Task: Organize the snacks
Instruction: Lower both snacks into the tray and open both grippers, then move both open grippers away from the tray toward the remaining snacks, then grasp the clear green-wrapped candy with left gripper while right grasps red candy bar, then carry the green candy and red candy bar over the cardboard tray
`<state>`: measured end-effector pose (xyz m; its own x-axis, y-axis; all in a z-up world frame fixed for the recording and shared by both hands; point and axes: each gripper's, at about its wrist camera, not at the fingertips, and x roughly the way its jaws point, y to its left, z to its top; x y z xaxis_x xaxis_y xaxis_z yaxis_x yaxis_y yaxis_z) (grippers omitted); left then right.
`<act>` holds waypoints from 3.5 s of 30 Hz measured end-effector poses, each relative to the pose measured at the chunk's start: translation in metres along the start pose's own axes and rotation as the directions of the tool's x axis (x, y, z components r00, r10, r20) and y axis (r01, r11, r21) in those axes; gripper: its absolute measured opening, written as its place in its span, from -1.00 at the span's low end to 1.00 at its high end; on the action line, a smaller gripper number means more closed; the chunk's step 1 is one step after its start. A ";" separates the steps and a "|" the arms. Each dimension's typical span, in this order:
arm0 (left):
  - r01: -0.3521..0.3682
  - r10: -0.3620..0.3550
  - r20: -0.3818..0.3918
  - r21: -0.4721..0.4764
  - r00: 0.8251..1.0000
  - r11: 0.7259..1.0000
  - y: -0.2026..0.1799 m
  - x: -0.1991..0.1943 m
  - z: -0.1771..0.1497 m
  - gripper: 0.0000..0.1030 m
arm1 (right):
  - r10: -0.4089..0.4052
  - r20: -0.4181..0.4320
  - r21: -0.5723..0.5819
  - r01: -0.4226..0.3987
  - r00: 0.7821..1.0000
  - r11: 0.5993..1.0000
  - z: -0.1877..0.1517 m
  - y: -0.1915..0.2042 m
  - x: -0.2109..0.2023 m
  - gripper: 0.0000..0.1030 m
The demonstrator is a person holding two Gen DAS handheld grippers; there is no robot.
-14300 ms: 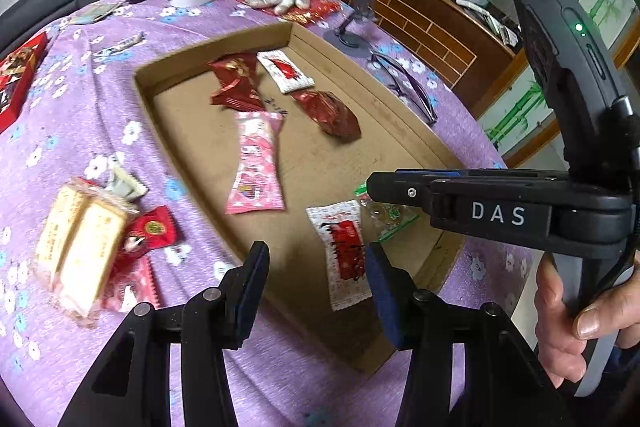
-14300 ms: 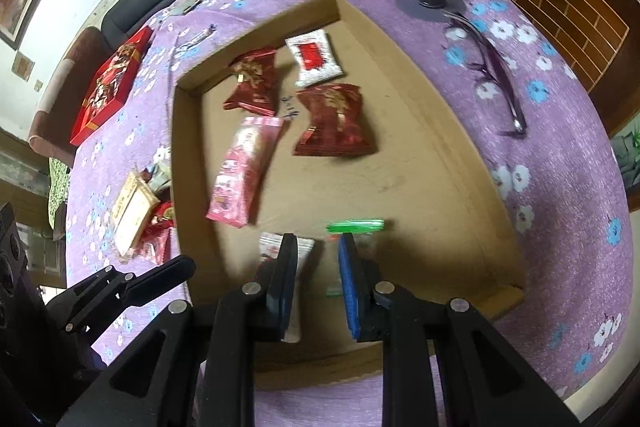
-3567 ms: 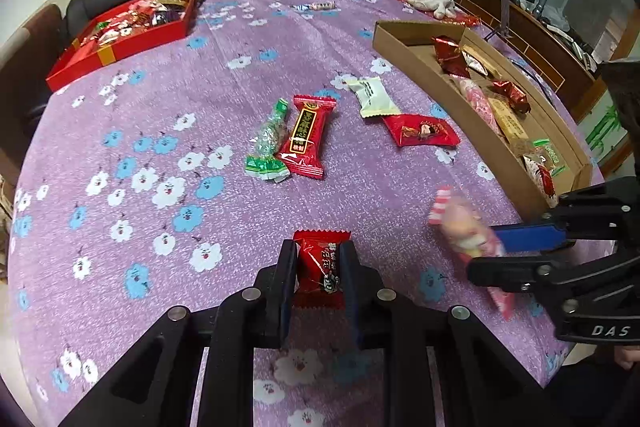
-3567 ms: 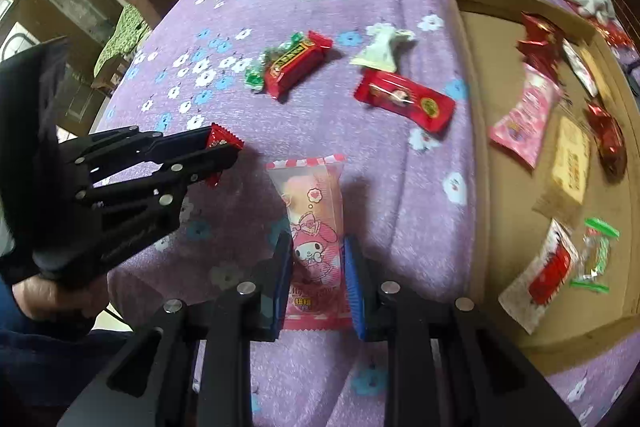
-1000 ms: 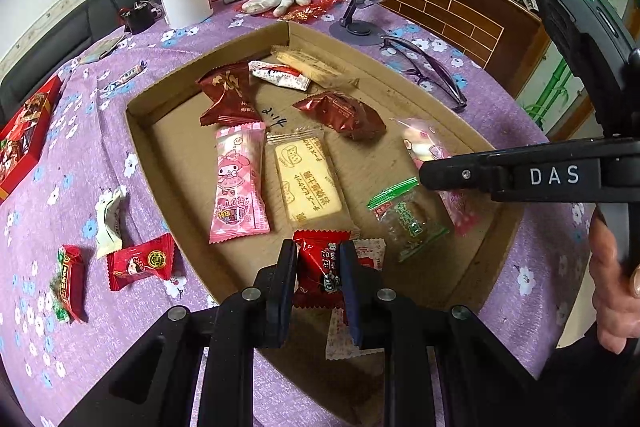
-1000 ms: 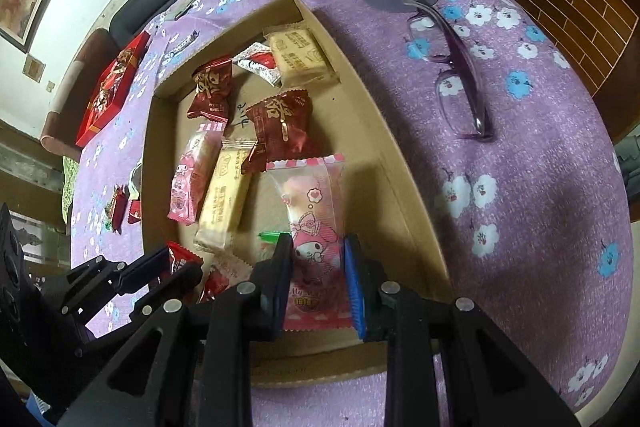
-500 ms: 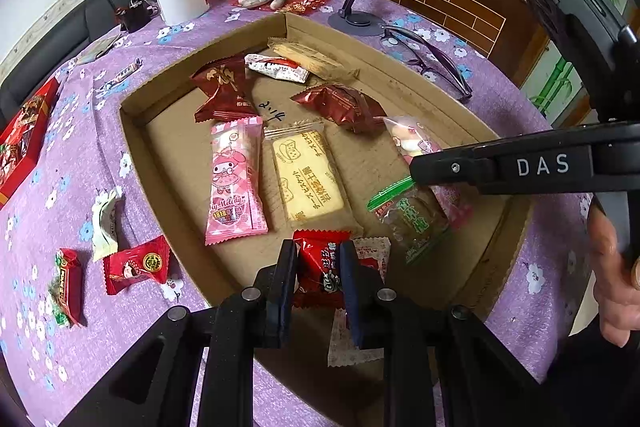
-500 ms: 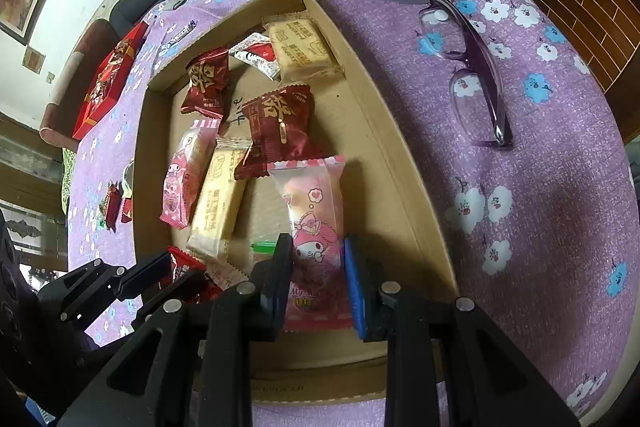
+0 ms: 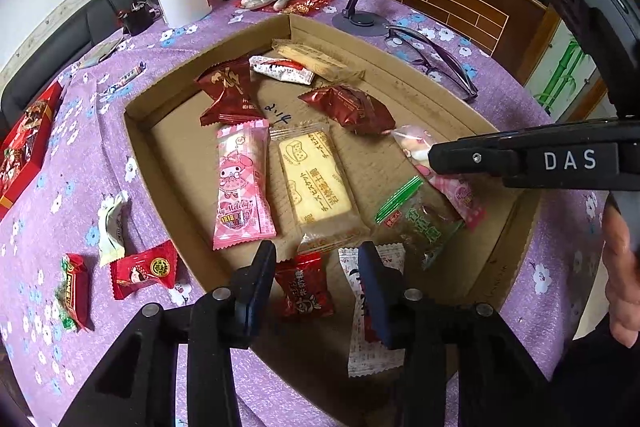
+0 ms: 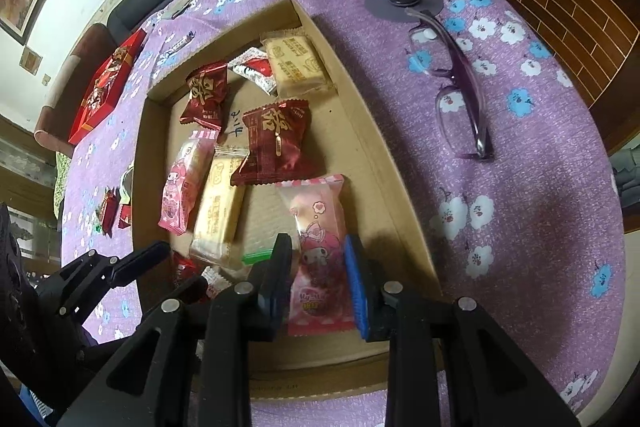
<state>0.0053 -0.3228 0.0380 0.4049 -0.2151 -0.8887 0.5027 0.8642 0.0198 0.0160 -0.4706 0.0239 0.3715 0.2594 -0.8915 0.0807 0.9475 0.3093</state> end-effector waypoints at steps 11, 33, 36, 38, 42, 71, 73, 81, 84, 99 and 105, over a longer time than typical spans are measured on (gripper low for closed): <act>-0.017 0.018 0.036 -0.052 0.999 0.999 0.010 -0.026 0.004 0.13 | -0.005 0.107 -0.037 0.009 0.994 0.999 0.003 0.005 -0.037 -0.49; 0.141 -0.120 0.125 -0.178 0.985 0.974 0.151 -0.072 -0.070 0.14 | 0.071 0.055 -0.036 -0.069 0.996 0.997 -0.040 0.130 -0.034 -0.49; 0.091 -0.064 0.119 -0.237 0.991 0.967 0.179 -0.077 -0.079 0.14 | 0.077 0.019 -0.091 -0.075 0.997 0.993 -0.033 0.149 -0.026 -0.49; 0.082 -0.050 0.123 -0.270 0.991 0.959 0.199 -0.083 -0.085 0.14 | 0.111 0.012 -0.104 -0.109 0.994 0.989 -0.028 0.160 -0.024 -0.49; 0.063 -0.032 0.108 -0.299 0.994 0.952 0.232 -0.080 -0.092 0.15 | 0.159 0.000 -0.140 -0.158 0.987 0.977 -0.024 0.187 -0.007 -0.49; 0.039 -0.027 0.046 -0.282 0.999 0.959 0.260 -0.008 -0.079 -0.57 | 0.142 -0.067 -0.196 -0.152 0.988 0.969 -0.025 0.234 0.017 -0.49; 0.044 -0.031 0.047 -0.298 0.998 0.954 0.262 -0.013 -0.087 -0.57 | 0.145 -0.080 -0.192 -0.158 0.986 0.969 -0.020 0.242 0.027 -0.49; 0.041 -0.027 0.044 -0.367 0.999 0.929 0.267 -0.039 -0.136 -0.57 | 0.098 -0.149 -0.166 -0.123 0.984 0.978 -0.003 0.275 0.089 -0.49; 0.031 -0.015 0.044 -0.376 0.999 0.926 0.269 -0.044 -0.147 -0.57 | 0.069 -0.169 -0.141 -0.093 0.983 0.986 0.004 0.283 0.108 -0.49; 0.020 0.002 0.059 -0.379 0.998 0.925 0.267 -0.048 -0.154 -0.57 | -0.046 -0.143 -0.291 0.003 0.989 0.957 0.001 0.314 0.126 -0.65; 0.033 -0.005 0.072 -0.393 0.997 0.919 0.266 -0.051 -0.154 -0.57 | 0.044 -0.118 -0.305 -0.079 0.992 0.949 -0.017 0.307 0.099 -0.68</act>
<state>0.0007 -0.0114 0.0181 0.4566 -0.2512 -0.8535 0.1747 0.9660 -0.1908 0.0616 -0.1512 0.0253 0.2625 0.3214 -0.9098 -0.2353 0.9358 0.2627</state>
